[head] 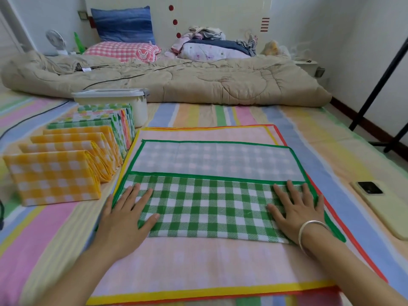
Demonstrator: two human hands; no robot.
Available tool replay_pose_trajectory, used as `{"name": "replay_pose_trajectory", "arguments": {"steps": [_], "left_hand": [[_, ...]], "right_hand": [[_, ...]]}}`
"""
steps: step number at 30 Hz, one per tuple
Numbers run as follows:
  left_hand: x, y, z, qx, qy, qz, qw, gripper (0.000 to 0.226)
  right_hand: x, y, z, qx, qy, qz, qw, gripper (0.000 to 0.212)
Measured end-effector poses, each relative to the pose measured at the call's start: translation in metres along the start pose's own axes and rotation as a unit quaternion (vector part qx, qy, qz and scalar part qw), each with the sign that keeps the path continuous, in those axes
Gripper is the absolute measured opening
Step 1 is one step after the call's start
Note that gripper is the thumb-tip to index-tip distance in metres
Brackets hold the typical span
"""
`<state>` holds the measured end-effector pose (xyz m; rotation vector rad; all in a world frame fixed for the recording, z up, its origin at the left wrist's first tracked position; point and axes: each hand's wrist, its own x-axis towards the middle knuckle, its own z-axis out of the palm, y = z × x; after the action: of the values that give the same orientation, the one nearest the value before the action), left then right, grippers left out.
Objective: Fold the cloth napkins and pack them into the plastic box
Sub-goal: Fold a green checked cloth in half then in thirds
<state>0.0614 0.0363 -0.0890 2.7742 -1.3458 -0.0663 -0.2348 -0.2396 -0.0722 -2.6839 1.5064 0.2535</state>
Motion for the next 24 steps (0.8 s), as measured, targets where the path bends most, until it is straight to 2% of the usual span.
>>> {"name": "replay_pose_trajectory", "arguments": {"steps": [3,10,13,18,24], "left_hand": [[-0.002,0.001,0.0,0.004,0.008,-0.008,1.0,0.088],[-0.002,0.003,-0.007,0.0,-0.019,-0.016,1.0,0.094],[-0.002,0.005,-0.014,0.021,-0.042,-0.017,0.999,0.1],[-0.007,0.005,-0.008,0.009,-0.01,-0.013,1.0,0.106],[-0.008,0.002,-0.001,-0.013,0.016,-0.016,1.0,0.096]], "right_hand": [[0.001,-0.001,0.0,-0.003,-0.004,0.007,1.0,0.065],[0.003,0.003,-0.003,0.006,-0.014,0.003,1.0,0.07],[0.005,0.004,-0.004,0.009,-0.009,0.01,1.0,0.078],[0.01,0.008,-0.008,0.001,-0.025,0.026,0.999,0.091],[0.028,0.003,-0.012,-0.034,0.003,-0.06,0.998,0.104]]}}
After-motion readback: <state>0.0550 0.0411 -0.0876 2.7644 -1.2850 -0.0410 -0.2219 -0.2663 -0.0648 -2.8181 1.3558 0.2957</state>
